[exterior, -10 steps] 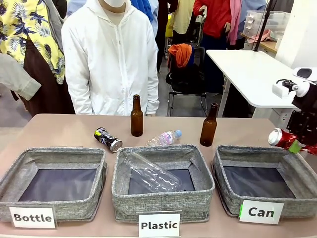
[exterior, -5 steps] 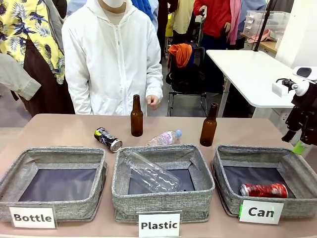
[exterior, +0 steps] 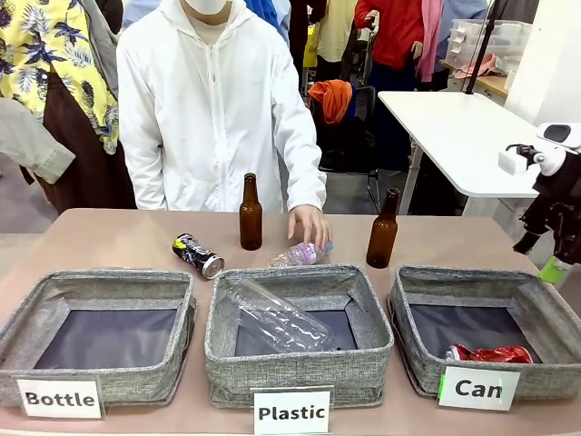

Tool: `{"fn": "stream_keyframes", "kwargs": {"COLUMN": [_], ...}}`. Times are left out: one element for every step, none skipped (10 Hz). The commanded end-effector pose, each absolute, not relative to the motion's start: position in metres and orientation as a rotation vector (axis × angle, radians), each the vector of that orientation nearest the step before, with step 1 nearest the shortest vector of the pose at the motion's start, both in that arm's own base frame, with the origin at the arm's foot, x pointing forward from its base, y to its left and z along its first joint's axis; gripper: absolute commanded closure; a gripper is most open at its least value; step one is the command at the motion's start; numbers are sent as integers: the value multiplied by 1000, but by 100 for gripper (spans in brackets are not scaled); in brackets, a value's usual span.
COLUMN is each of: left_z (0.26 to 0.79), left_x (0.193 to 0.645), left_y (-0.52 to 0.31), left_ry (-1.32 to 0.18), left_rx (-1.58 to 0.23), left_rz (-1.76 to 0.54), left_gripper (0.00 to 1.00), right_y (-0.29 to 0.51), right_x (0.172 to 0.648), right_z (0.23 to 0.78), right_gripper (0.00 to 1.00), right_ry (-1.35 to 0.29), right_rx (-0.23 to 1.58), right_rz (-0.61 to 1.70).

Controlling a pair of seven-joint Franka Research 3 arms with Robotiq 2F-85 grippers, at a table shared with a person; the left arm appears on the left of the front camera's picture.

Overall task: Sort the can waste into the basket.
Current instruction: Pick up the can waste from the table and place it in the right Fabric basket.

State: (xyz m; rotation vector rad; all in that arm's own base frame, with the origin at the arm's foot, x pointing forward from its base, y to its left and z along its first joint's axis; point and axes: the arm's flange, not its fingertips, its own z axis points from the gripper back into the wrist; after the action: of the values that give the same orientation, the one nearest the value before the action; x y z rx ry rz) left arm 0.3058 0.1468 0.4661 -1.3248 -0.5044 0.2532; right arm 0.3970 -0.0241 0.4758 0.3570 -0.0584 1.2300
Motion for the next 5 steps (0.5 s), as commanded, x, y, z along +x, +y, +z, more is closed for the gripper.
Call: {"fn": "stream_keyframes", "kwargs": {"left_z": [466, 466, 466, 466, 466], "left_x": [304, 304, 304, 304, 304], "left_y": [147, 147, 147, 147, 147], "left_ry": [-511, -511, -511, -511, -511], "left_rx": [-1325, -1325, -1325, -1325, -1325], "left_rz": [231, 231, 231, 231, 231], "left_gripper": [0, 0, 0, 0, 0], "right_y": [-26, -27, -28, -36, -45], "right_x": [407, 412, 419, 424, 428], "right_z": [491, 503, 515, 520, 521], "right_gripper": [0, 0, 0, 0, 0], "right_ry": [-104, -213, -272, -318, -357], "right_rx": [552, 808, 1080, 1232, 1353], "right_rz": [896, 575, 156, -70, -212]}}
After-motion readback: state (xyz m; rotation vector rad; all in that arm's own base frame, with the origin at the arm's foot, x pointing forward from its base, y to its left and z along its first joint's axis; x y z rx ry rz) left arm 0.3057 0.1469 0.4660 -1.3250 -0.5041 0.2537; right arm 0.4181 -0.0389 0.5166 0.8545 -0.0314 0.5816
